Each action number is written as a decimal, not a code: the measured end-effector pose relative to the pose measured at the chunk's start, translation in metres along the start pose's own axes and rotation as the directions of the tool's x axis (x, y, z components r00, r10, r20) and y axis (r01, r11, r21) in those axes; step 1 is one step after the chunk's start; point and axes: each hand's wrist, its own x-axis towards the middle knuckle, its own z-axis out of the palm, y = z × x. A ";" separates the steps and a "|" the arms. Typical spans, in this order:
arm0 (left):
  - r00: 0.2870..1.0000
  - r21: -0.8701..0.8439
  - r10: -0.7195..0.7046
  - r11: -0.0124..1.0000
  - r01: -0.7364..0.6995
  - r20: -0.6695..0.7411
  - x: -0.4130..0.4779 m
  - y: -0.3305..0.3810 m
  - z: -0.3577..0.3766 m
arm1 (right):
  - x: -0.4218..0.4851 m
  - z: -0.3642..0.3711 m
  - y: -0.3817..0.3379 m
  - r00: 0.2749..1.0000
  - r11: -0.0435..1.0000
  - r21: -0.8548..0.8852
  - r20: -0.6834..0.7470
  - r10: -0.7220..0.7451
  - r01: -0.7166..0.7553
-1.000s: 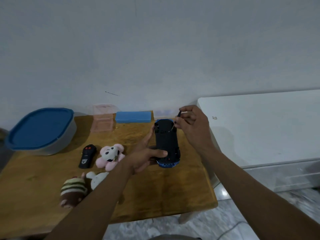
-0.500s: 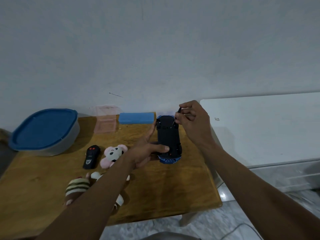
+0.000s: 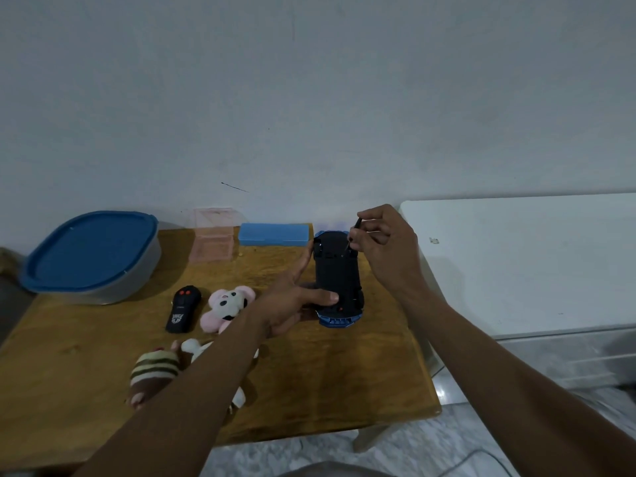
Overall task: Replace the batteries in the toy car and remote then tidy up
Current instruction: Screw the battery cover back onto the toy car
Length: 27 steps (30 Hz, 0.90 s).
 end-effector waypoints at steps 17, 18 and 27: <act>1.000 -0.005 -0.008 1.000 0.008 -0.015 0.000 -0.006 0.002 | -0.001 -0.004 0.002 0.984 0.952 -0.250 0.015 -0.177 0.175; 1.000 -0.010 -0.008 1.000 0.008 -0.014 0.000 -0.007 0.002 | -0.001 -0.004 0.001 0.986 0.958 -0.235 0.025 -0.165 0.167; 1.000 -0.006 -0.012 1.000 0.012 0.006 -0.002 -0.007 0.004 | -0.003 -0.002 -0.003 0.950 0.892 -0.326 0.109 -0.294 0.314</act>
